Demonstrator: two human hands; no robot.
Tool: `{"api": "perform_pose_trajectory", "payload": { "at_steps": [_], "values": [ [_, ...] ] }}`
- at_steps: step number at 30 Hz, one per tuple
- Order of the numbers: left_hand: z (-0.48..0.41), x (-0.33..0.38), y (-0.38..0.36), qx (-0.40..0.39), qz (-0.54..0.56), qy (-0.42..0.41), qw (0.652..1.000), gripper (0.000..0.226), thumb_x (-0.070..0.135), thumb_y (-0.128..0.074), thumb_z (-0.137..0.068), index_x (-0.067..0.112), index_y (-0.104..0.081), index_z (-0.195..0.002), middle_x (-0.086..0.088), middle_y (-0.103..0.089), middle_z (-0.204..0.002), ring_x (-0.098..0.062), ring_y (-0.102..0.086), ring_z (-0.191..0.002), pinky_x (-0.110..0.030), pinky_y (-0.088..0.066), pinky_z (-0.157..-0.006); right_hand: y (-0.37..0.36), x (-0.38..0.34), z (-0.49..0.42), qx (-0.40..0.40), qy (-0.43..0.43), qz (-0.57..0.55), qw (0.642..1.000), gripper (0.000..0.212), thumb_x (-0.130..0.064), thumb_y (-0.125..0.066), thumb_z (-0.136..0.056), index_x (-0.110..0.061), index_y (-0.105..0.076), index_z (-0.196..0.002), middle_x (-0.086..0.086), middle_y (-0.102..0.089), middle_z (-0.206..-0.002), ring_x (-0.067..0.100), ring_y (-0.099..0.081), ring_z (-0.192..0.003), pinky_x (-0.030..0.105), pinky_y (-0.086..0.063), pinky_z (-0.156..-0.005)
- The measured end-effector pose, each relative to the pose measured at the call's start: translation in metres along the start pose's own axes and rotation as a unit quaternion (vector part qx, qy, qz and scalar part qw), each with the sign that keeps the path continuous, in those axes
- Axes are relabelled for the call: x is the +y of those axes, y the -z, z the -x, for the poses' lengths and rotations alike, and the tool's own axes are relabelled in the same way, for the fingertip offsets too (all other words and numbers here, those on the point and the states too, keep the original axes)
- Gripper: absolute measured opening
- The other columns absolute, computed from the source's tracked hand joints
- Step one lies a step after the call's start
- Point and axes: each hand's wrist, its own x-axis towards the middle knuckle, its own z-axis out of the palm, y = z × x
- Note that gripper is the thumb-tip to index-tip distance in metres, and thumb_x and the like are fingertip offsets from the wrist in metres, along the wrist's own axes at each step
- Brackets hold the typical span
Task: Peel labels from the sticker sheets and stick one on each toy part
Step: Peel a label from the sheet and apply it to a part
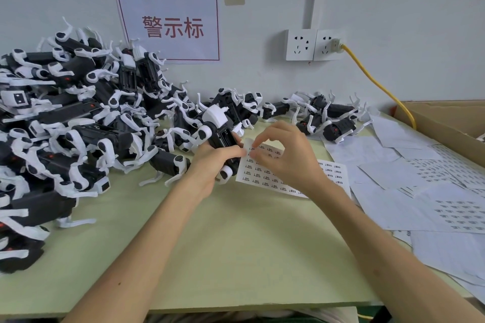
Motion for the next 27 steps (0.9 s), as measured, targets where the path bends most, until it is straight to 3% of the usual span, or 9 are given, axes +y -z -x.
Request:
{"api": "perform_pose_trajectory", "payload": {
  "at_steps": [2, 5, 7, 12, 15, 19, 23, 27],
  "values": [
    [0.0007, -0.0004, -0.0017, 0.006, 0.010, -0.004, 1.000, 0.024, 0.003, -0.080, -0.077, 0.026, -0.072, -0.076, 0.001, -0.073, -0.080, -0.021, -0.069, -0.081, -0.042, -0.048, -0.083, -0.0017, -0.0016, 0.0003, 0.023, 0.012, 0.011, 1.000, 0.013, -0.025, -0.086, -0.079, -0.019, -0.076, -0.084, -0.008, -0.062, -0.088, 0.012, -0.055, -0.092, 0.030, -0.042, -0.086],
    [0.0018, -0.0015, -0.0054, 0.019, 0.014, -0.006, 1.000, 0.023, 0.008, -0.082, -0.079, 0.028, -0.072, -0.075, 0.003, -0.072, -0.076, -0.020, -0.066, -0.080, -0.038, -0.045, -0.078, -0.0038, -0.0027, 0.0012, 0.022, -0.016, -0.003, 1.000, 0.013, -0.028, -0.085, -0.081, -0.020, -0.074, -0.082, -0.005, -0.064, -0.075, 0.010, -0.058, -0.071, 0.025, -0.047, -0.067],
    [0.0032, -0.0009, -0.0066, 0.022, 0.028, 0.000, 0.999, 0.021, 0.011, -0.084, -0.075, 0.028, -0.072, -0.076, 0.003, -0.072, -0.077, -0.018, -0.066, -0.078, -0.030, -0.046, -0.069, -0.0052, -0.0022, 0.0020, 0.018, -0.048, -0.026, 0.998, 0.011, -0.025, -0.083, -0.083, -0.021, -0.073, -0.081, -0.010, -0.068, -0.072, 0.008, -0.064, -0.066, 0.018, -0.049, -0.061],
    [0.0065, 0.0022, -0.0071, 0.008, 0.025, 0.004, 1.000, 0.020, 0.020, -0.086, -0.066, 0.033, -0.072, -0.073, 0.007, -0.072, -0.082, -0.013, -0.063, -0.077, -0.027, -0.040, -0.059, -0.0068, -0.0043, 0.0041, 0.030, -0.082, -0.075, 0.993, 0.009, -0.018, -0.082, -0.084, -0.019, -0.075, -0.081, -0.017, -0.072, -0.075, 0.000, -0.069, -0.073, 0.007, -0.047, -0.066],
    [0.0043, -0.0003, -0.0070, 0.012, 0.036, -0.004, 0.999, 0.022, 0.011, -0.082, -0.079, 0.028, -0.070, -0.080, 0.008, -0.072, -0.080, -0.008, -0.066, -0.075, -0.024, -0.046, -0.062, -0.0075, -0.0067, 0.0046, 0.034, -0.102, -0.095, 0.990, 0.008, -0.020, -0.083, -0.085, -0.019, -0.076, -0.080, -0.016, -0.073, -0.074, -0.001, -0.070, -0.072, 0.008, -0.048, -0.067],
    [0.0057, 0.0017, -0.0038, -0.029, 0.038, 0.007, 0.999, 0.021, 0.006, -0.077, -0.085, 0.025, -0.071, -0.089, 0.007, -0.075, -0.083, -0.004, -0.066, -0.063, -0.014, -0.041, -0.042, -0.0074, -0.0078, 0.0045, 0.044, -0.117, -0.092, 0.988, 0.008, -0.019, -0.081, -0.085, -0.019, -0.077, -0.077, -0.017, -0.072, -0.071, -0.004, -0.069, -0.072, 0.007, -0.047, -0.068],
    [0.0083, 0.0031, -0.0039, -0.059, 0.020, 0.000, 0.998, 0.029, 0.006, -0.078, -0.079, 0.027, -0.074, -0.098, -0.001, -0.079, -0.103, -0.017, -0.073, -0.089, -0.026, -0.052, -0.063, -0.0056, -0.0052, 0.0040, 0.061, -0.135, -0.080, 0.986, 0.013, -0.014, -0.077, -0.084, -0.019, -0.076, -0.072, -0.017, -0.069, -0.065, -0.004, -0.068, -0.069, 0.008, -0.045, -0.066],
    [0.0077, -0.0002, -0.0069, -0.044, 0.002, -0.001, 0.999, 0.035, 0.002, -0.074, -0.083, 0.036, -0.077, -0.087, 0.003, -0.080, -0.100, -0.018, -0.071, -0.084, -0.027, -0.043, -0.061, -0.0076, -0.0063, 0.0048, 0.069, -0.139, -0.077, 0.985, 0.011, -0.012, -0.075, -0.083, -0.012, -0.077, -0.072, -0.013, -0.070, -0.066, -0.001, -0.068, -0.068, 0.013, -0.050, -0.067]
  ]
}}
